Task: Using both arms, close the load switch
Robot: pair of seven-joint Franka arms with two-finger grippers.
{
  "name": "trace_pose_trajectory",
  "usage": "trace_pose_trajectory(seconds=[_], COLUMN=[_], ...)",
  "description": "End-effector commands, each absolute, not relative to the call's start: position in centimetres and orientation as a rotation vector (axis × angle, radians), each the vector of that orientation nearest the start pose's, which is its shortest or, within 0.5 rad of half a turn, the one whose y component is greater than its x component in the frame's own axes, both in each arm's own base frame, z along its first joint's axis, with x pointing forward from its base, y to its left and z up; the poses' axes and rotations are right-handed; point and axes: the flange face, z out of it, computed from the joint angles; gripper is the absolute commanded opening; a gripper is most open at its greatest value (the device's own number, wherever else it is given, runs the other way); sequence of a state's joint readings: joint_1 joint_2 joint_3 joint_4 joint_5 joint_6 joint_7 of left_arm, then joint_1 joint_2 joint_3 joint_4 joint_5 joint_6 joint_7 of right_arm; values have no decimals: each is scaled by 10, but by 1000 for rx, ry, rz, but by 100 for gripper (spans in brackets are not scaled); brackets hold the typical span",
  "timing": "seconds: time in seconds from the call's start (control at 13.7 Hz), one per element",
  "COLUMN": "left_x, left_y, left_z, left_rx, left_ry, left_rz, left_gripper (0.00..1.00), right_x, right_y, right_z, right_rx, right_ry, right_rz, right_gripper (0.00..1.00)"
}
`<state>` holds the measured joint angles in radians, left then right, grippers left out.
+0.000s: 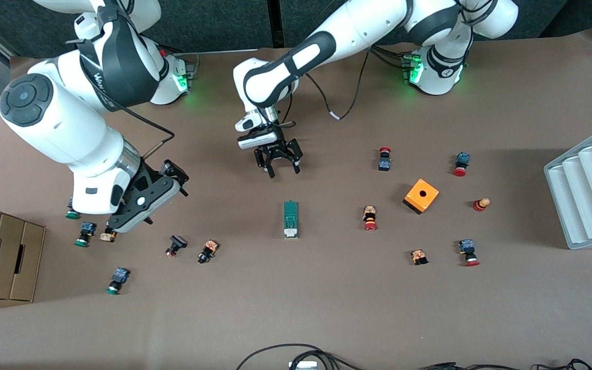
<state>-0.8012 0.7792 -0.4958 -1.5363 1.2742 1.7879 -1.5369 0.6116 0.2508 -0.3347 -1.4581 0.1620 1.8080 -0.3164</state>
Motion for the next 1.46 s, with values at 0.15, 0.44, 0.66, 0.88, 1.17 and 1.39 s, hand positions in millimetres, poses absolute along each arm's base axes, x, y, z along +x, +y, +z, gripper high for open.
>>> trace_pose_trajectory(seconds=[0.15,0.44,0.66,0.88,1.17,1.39], left_x=[323,350,371,404,438,463], left_y=[-597,-581,-569,-559,-538,-516], left_z=[290,318,338,368,391,405], left_rx=[-2353,-2306,-2353,-2439,-2571,-2711], left_ry=[592,775,813,881,850,806], left_rz=[-771,-607,-519,-391,-277,-193], left_gripper=[100,100,100,100,100,100], right_x=[617,617,617,618,618,617], right_y=[117,61,28,-12,-29,-39], right_z=[560,563,570,569,570,569], right_rx=[-3037,-3082,-3099,-3128,-3136,-3142], right_ry=[-498,-378,-319,-213,-165,-152], right_rz=[-48,4,-9,-9,-19,-15], right_gripper=[100,100,100,100,100,100])
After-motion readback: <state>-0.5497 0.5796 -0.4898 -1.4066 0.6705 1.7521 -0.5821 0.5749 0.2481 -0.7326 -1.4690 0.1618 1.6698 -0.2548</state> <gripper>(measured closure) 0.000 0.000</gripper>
